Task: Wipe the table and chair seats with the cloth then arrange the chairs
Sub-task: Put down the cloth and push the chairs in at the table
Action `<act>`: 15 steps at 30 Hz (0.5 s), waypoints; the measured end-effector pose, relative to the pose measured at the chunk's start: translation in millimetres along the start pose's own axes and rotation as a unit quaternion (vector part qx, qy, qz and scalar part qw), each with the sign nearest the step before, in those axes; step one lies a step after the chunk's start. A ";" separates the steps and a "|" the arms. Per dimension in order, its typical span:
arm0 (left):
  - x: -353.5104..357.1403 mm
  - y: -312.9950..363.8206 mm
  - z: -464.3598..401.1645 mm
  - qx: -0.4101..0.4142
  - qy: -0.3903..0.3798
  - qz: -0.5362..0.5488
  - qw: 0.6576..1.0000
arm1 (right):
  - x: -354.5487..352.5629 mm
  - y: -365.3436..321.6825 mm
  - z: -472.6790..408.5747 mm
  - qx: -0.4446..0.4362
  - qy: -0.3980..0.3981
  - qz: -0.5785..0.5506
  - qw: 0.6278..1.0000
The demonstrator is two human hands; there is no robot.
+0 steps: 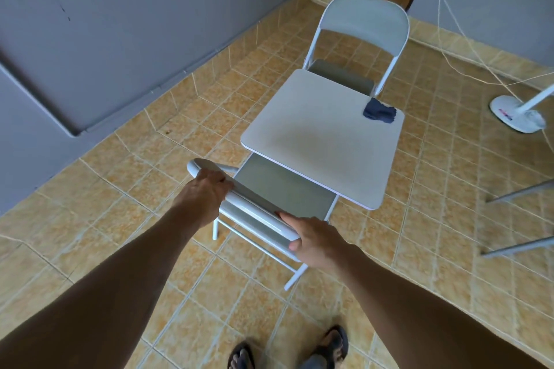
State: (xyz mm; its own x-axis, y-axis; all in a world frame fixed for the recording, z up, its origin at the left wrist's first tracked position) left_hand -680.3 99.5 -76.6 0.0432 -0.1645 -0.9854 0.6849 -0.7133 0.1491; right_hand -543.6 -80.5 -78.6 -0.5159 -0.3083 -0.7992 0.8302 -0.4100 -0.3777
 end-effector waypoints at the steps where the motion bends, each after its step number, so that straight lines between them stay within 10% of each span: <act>1: -0.1 3.3 -0.2 0.011 0.008 0.006 1.000 | -0.8 2.8 4.4 0.003 0.003 -0.003 1.000; 15: 16.7 15.5 -23.8 0.044 -0.018 0.006 0.999 | -10.9 33.3 -3.0 0.019 0.031 -0.044 0.998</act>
State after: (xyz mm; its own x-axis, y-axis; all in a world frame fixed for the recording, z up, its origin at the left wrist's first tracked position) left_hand -651.6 101.8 -92.7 0.0235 -0.1977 -0.9800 0.6173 -0.7682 0.1697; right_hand -509.7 -88.2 -83.9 -0.5719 -0.2164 -0.7913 0.7729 -0.4654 -0.4313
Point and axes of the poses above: each hand's wrist, its own z-axis away from the middle knuckle, its own x-axis out of the palm, y = z × x, the point moved 9 cm from there along -z, towards the middle knuckle, and after that the axes turned 4 degrees about -x, right-handed, at the moved point
